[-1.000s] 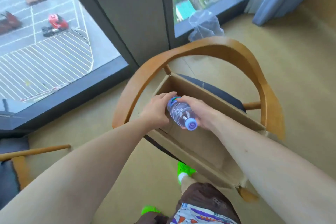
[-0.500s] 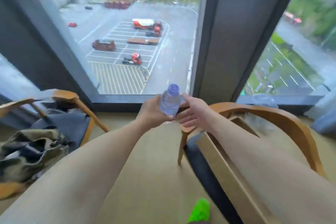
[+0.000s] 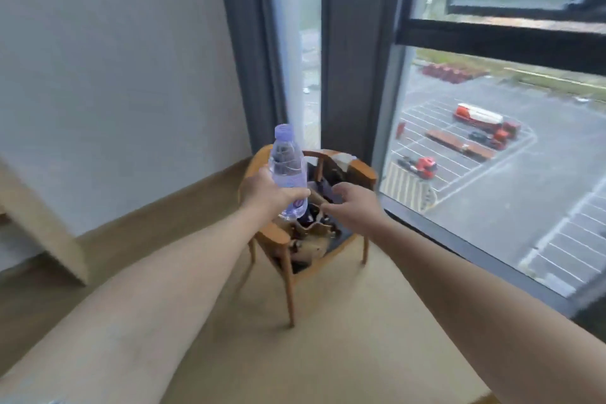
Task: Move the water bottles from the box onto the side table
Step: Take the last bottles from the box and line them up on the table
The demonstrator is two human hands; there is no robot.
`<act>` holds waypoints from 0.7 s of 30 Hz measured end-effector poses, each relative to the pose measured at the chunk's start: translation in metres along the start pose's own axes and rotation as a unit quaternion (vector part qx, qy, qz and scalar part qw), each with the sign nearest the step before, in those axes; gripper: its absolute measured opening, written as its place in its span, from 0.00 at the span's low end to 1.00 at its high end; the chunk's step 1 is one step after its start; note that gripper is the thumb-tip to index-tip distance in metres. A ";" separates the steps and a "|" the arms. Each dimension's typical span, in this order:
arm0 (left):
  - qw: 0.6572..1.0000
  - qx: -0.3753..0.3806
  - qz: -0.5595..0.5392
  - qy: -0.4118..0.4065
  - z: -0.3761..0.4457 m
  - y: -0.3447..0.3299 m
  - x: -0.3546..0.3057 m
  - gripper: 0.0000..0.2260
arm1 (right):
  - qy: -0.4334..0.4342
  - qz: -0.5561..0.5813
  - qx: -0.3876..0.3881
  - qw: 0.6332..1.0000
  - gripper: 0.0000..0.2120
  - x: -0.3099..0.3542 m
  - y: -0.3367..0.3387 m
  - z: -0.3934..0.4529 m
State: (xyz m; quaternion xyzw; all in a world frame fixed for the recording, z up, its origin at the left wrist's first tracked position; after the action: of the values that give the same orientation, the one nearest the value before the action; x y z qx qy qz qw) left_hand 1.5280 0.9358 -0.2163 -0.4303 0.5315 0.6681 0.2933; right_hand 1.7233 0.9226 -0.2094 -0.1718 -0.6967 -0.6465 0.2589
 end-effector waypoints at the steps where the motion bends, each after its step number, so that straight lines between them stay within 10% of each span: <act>1: 0.999 -0.008 -0.026 0.016 0.001 0.028 0.016 0.32 | 0.024 -0.005 0.010 1.000 0.19 0.024 -0.016 0.006; 5: 0.994 -0.080 -0.024 0.070 -0.008 0.134 0.075 0.19 | 0.101 -0.009 0.074 0.992 0.25 0.118 -0.080 0.023; 13: 0.944 -0.274 -0.006 0.181 -0.026 0.319 0.185 0.34 | 0.229 -0.020 0.207 0.951 0.30 0.302 -0.224 0.057; 21: 0.885 -0.392 0.015 0.250 -0.026 0.514 0.270 0.24 | 0.321 -0.004 0.322 0.891 0.30 0.504 -0.367 0.093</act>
State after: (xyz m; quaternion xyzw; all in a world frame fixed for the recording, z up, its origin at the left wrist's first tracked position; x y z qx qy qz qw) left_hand 0.9750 0.7584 -0.2217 -0.6544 0.2882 0.6971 -0.0522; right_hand 1.0929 0.9277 -0.2163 0.1409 -0.7462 -0.4079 0.5069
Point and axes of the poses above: each hand's wrist, its own z-axis towards the middle knuckle, its own y-axis out of the back of the hand, x = y × z, the point moved 2 cm from there along z, towards the middle knuckle, and after that the axes turned 4 degrees about -z, right-handed, at the moved point
